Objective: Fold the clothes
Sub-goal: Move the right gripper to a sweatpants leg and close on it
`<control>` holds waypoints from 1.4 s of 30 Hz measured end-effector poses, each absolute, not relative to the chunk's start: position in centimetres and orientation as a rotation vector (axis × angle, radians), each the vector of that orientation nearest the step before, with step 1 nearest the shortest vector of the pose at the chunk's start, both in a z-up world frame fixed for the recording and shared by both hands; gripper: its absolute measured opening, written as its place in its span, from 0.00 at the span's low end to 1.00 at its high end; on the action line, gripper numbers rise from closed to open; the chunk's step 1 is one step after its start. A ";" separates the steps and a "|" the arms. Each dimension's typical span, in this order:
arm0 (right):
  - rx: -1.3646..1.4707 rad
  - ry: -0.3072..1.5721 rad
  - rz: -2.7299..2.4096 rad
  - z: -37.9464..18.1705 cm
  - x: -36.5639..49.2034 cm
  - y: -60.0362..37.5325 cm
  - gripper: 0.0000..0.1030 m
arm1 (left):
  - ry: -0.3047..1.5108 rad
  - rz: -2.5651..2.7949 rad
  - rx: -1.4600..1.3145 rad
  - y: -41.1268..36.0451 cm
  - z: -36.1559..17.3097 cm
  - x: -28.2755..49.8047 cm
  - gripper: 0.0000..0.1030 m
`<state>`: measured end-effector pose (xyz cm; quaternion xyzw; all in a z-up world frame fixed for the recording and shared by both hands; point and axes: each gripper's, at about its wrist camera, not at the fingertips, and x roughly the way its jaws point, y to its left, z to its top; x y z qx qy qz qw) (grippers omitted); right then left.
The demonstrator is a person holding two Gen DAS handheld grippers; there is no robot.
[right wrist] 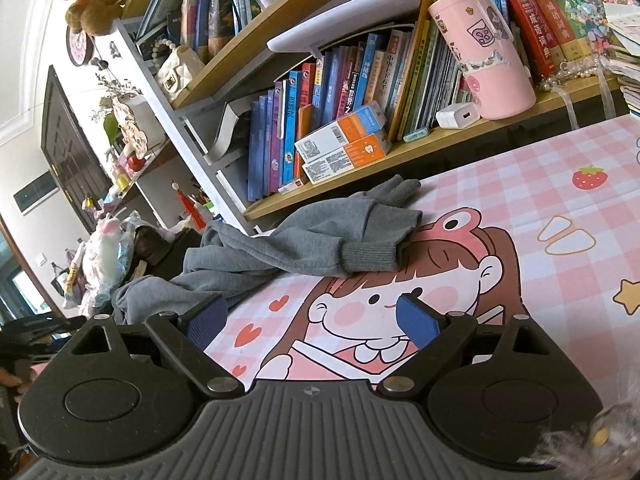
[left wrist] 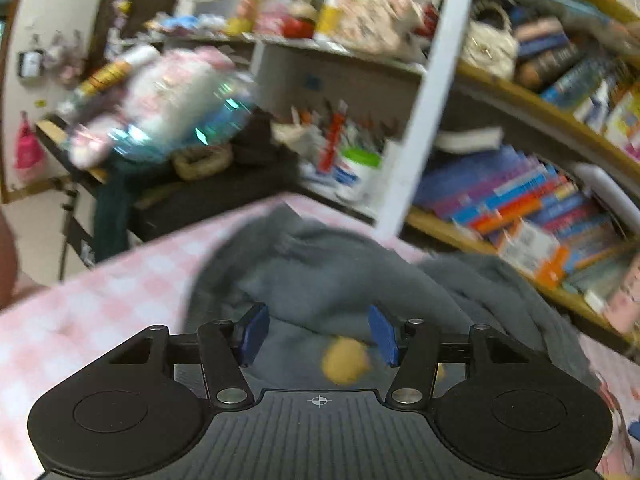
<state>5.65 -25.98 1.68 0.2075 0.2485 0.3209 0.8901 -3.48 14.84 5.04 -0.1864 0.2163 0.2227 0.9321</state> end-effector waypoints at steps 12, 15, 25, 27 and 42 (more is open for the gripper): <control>0.418 0.536 0.679 1.5 5.7 -25.7 0.89 | 0.584 0.376 -0.347 13.5 1.3 -0.7 0.51; 0.402 0.537 0.687 1.5 5.6 -25.4 0.89 | 0.581 0.360 -0.332 13.7 0.9 -1.0 0.52; 0.350 0.612 0.679 1.7 5.9 -23.7 0.89 | 0.571 0.307 -0.281 14.5 -0.3 -1.9 0.55; 0.338 0.626 0.662 1.8 6.3 -22.9 0.87 | 0.559 0.304 -0.279 14.6 -0.5 -1.8 0.55; 0.244 0.792 0.811 1.9 12.0 -10.3 0.58 | 0.572 0.215 -0.254 14.2 -0.7 -0.8 0.87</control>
